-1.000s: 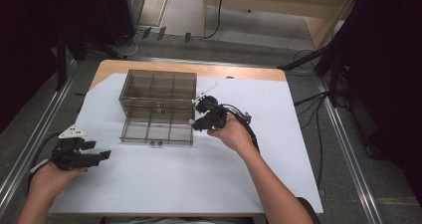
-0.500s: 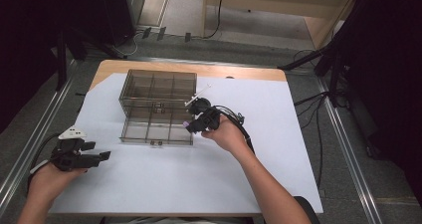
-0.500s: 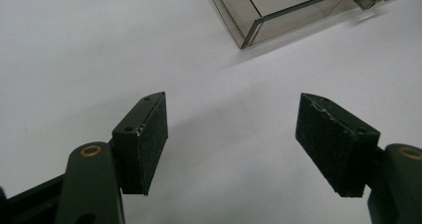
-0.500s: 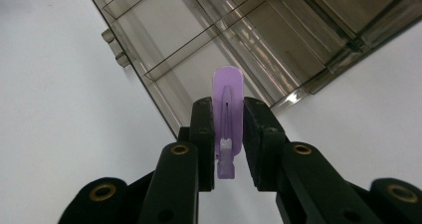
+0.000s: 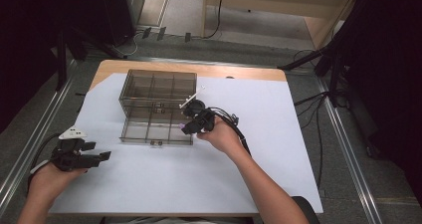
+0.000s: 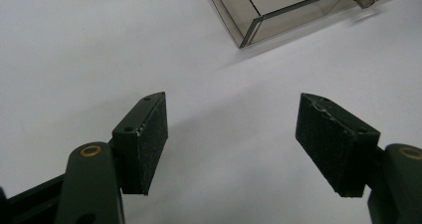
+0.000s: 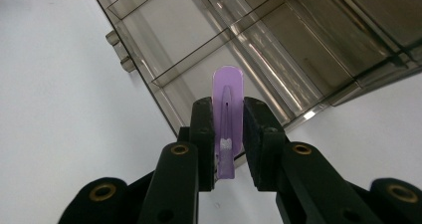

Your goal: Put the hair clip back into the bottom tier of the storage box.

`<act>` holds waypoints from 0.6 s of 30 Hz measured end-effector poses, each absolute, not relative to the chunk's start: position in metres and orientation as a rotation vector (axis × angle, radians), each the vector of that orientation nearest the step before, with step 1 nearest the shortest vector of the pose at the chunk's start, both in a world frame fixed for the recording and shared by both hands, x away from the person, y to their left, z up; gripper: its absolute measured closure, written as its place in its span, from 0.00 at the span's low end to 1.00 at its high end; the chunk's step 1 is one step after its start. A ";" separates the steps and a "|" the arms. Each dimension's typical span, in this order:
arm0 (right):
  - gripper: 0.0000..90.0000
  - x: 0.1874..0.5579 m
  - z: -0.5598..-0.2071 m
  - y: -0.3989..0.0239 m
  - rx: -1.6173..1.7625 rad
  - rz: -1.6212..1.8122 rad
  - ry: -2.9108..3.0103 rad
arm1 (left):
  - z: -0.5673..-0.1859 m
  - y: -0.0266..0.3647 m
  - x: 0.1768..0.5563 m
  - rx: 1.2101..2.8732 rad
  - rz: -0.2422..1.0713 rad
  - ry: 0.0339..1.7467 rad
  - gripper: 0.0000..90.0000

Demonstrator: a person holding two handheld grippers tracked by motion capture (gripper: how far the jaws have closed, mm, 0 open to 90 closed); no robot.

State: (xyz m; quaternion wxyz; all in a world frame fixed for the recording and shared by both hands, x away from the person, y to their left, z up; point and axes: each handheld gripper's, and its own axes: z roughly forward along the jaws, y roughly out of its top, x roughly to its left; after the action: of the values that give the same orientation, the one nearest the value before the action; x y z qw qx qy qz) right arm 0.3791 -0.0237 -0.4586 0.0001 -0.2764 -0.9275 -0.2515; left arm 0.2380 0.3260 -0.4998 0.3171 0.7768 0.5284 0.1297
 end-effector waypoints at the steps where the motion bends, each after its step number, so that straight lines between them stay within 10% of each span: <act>1: 0.86 0.379 -0.460 -0.022 -0.868 -0.789 -2.913 | -0.500 0.326 0.238 2.047 0.341 1.389 0.33; 18: 0.86 0.383 -0.472 -0.013 -0.866 -0.747 -2.916 | -0.500 0.326 0.238 2.053 0.336 1.391 0.33</act>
State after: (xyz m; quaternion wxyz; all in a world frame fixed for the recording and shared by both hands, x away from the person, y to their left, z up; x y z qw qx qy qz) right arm 0.3832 -0.0126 -0.4719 0.0046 -0.2765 -0.9310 -0.2384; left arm 0.2380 0.3256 -0.5000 0.3141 0.7788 0.5278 0.1276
